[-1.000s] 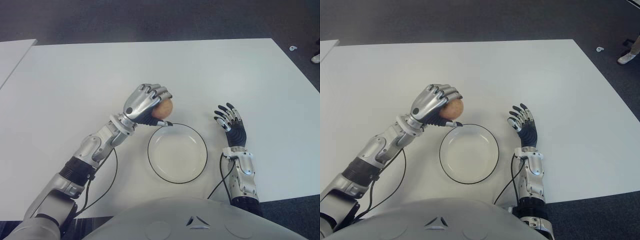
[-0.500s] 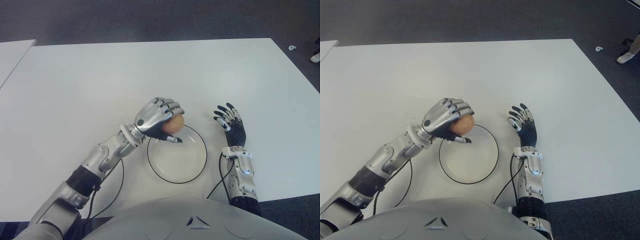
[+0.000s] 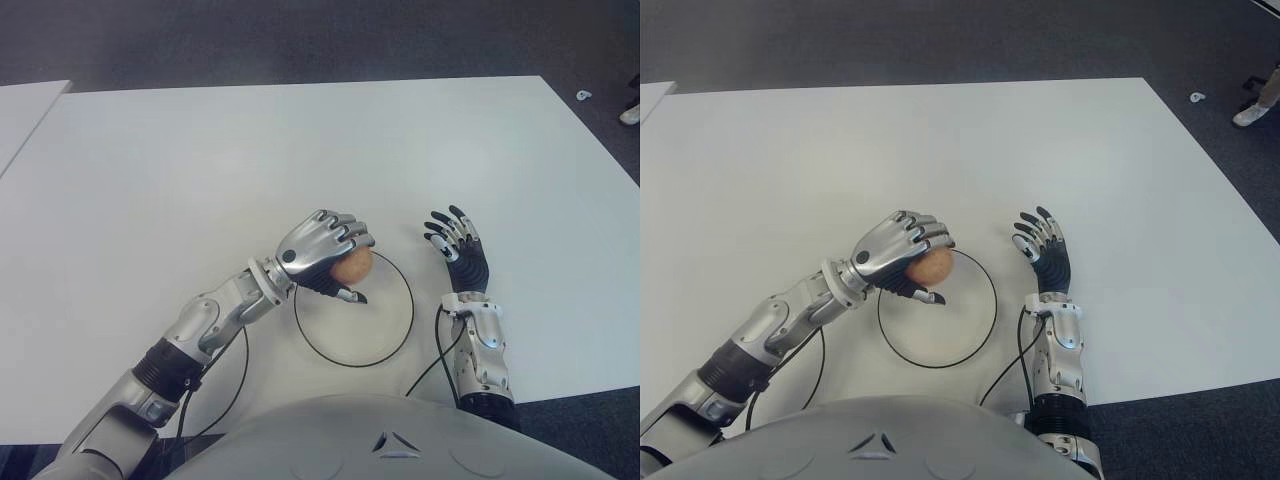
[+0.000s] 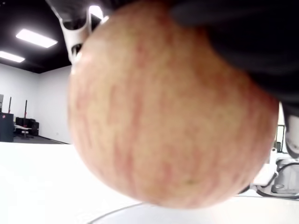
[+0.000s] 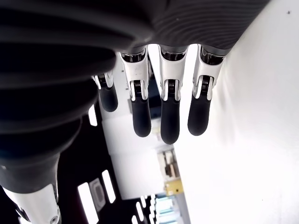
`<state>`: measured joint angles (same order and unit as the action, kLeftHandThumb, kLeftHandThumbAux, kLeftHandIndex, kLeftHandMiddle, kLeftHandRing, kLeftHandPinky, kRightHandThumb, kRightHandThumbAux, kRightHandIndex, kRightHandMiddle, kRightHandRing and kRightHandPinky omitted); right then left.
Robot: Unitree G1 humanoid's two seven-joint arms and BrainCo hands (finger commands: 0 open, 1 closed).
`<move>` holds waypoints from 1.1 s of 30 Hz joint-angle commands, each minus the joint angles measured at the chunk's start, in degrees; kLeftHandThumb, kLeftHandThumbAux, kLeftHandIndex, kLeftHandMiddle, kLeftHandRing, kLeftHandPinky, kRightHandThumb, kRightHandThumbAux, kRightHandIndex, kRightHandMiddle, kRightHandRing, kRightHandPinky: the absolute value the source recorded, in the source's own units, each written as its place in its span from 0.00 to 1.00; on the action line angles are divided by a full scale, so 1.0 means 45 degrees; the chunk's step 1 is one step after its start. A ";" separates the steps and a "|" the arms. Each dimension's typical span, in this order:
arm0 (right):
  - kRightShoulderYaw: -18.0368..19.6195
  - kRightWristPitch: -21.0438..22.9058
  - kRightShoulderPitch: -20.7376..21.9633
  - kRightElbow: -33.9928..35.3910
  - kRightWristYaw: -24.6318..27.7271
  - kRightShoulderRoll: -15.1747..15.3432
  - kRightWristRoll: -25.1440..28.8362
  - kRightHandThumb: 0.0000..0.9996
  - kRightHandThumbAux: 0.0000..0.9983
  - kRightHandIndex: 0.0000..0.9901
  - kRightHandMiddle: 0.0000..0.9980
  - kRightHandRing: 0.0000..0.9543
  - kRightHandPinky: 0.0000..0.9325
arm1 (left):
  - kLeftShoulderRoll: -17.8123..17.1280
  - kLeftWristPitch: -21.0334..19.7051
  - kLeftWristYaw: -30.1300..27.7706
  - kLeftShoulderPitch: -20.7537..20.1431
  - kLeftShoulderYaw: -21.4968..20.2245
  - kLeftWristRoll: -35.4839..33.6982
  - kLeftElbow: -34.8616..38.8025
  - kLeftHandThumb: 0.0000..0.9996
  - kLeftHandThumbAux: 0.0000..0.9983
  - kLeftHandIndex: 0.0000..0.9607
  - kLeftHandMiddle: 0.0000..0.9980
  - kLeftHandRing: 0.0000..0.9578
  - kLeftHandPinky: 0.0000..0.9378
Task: Put the apples into the plate.
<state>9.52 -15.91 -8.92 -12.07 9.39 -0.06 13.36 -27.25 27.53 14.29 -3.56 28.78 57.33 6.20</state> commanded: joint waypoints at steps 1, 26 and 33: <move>-0.0138 0.0656 -0.0450 -0.0803 -0.0178 -0.0065 -0.0277 0.50 0.74 0.13 0.27 0.30 0.34 | 0.0017 0.0213 -0.0305 0.0263 0.0237 0.0024 0.0169 0.74 0.70 0.46 0.86 0.90 0.91; -0.0217 0.0416 -0.0520 -0.0835 -0.0257 -0.0118 -0.0343 0.47 0.75 0.14 0.27 0.31 0.36 | 0.0184 0.0114 -0.1072 0.0708 0.0238 -0.0223 0.0391 0.74 0.69 0.46 0.85 0.89 0.90; -0.0220 0.0492 -0.0522 -0.0794 -0.0340 -0.0137 -0.0354 0.48 0.75 0.14 0.27 0.31 0.36 | 0.0330 0.0157 -0.0875 0.0783 0.0223 -0.0190 0.0263 0.75 0.69 0.46 0.84 0.88 0.89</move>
<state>8.93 -16.89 -8.69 -12.86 8.77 0.03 12.50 -26.37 28.66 10.47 -0.80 30.09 57.19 7.90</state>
